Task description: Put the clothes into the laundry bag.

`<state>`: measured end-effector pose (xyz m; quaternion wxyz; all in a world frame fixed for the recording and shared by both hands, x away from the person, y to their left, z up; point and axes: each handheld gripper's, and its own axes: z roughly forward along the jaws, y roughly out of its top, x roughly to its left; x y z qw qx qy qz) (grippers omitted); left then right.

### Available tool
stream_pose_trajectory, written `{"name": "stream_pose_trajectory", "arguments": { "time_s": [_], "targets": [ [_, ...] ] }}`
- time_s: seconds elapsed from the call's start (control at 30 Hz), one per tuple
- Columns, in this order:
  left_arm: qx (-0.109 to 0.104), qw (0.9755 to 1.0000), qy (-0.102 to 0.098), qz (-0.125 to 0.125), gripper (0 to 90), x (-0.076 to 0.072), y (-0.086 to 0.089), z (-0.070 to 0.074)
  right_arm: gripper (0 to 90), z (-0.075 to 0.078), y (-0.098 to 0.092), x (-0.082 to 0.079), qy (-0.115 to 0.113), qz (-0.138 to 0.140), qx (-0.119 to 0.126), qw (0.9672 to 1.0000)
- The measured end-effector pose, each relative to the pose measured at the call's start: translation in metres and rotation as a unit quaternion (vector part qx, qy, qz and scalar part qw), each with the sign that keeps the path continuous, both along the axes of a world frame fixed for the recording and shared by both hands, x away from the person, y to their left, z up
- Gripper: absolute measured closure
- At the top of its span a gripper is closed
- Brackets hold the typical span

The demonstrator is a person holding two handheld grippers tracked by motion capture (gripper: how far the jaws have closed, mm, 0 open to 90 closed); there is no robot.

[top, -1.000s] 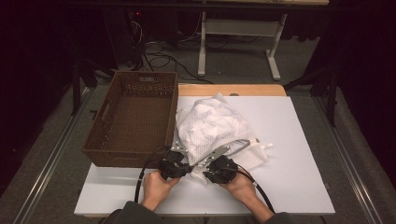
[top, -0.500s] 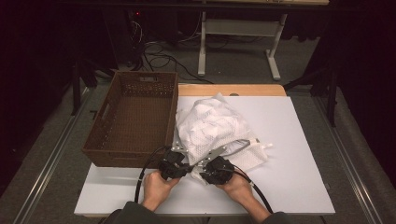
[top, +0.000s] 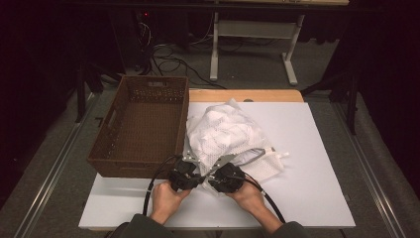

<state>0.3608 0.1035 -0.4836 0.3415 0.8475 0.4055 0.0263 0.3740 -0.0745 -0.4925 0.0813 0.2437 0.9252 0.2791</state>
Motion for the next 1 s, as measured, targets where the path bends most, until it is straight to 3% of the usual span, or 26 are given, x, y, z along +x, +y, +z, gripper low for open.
{"name": "stream_pose_trajectory", "arguments": {
  "time_s": [0.27, 0.63, 1.0],
  "targets": [
    [0.008, 1.0, 0.003, -0.002, 85.0, 0.0004, -0.0018, -0.0018, 81.4, -0.0002, -0.0003, 0.0027, 0.004, -0.003, 0.003, 1.0],
    [-0.002, 1.0, 0.009, 0.0, 85.0, 0.0017, -0.0006, -0.0031, 82.1, -0.0007, 0.0033, 0.0058, 0.015, 0.002, 0.021, 0.9997],
    [-0.003, 0.9999, 0.015, 0.001, 85.3, 0.003, 0.0002, -0.0037, 86.7, -0.0003, 0.003, 0.0045, 0.012, 0.008, 0.008, 0.9999]
  ]
}}
